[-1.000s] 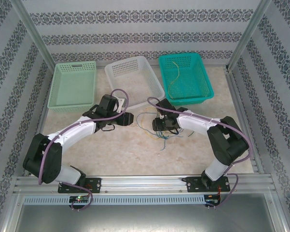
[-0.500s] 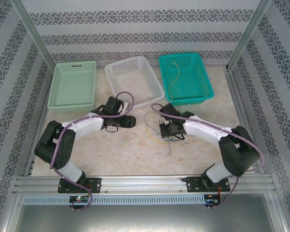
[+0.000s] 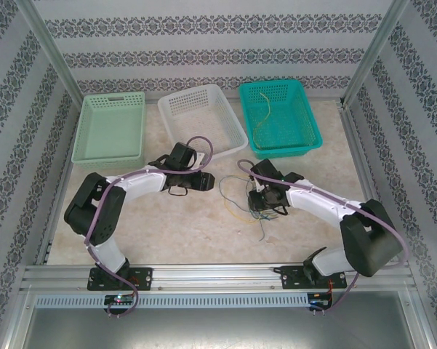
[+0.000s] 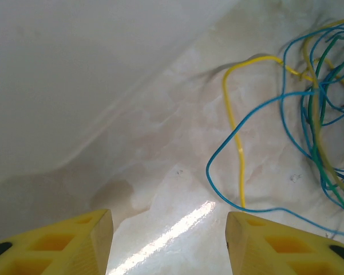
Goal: Untangle the cables
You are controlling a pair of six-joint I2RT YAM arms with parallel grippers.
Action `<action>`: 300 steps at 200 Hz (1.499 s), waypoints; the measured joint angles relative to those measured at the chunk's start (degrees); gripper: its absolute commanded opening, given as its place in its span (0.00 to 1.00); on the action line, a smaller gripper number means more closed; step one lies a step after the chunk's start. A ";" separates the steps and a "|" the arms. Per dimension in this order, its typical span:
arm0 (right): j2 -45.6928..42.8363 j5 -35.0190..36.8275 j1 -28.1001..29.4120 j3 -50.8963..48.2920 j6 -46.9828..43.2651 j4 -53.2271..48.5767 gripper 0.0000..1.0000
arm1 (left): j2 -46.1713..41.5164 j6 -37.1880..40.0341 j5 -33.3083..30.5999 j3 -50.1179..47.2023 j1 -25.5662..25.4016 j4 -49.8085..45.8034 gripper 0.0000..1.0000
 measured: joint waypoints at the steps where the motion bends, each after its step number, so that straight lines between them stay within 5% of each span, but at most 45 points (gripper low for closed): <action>1: -0.04 0.04 0.00 0.00 -0.11 -0.07 0.43 | 0.02 0.00 0.00 0.00 0.00 0.02 0.54; 13: -1.31 0.72 0.07 0.00 -0.28 -0.11 0.55 | 0.20 -0.13 0.09 0.00 0.00 0.11 0.53; 64: -8.46 1.49 0.50 -0.02 1.55 3.08 0.65 | 2.56 -0.15 2.43 1.99 -0.26 1.22 0.53; 116: -1.62 1.22 0.37 5.01 2.67 5.31 0.56 | 4.02 -0.17 3.28 3.50 -1.29 2.14 0.50; 174: 13.46 1.53 0.48 17.66 -9.05 5.44 0.51 | 2.80 -0.68 2.75 1.31 -1.29 2.62 0.49; 265: 21.14 0.39 0.37 21.55 -23.08 4.13 0.52 | -0.26 -3.02 -0.24 -3.04 -1.22 3.02 0.51; 300: 24.85 0.42 0.37 24.35 -25.05 3.67 0.44 | -2.12 -3.43 -1.16 -4.81 -1.11 2.99 0.51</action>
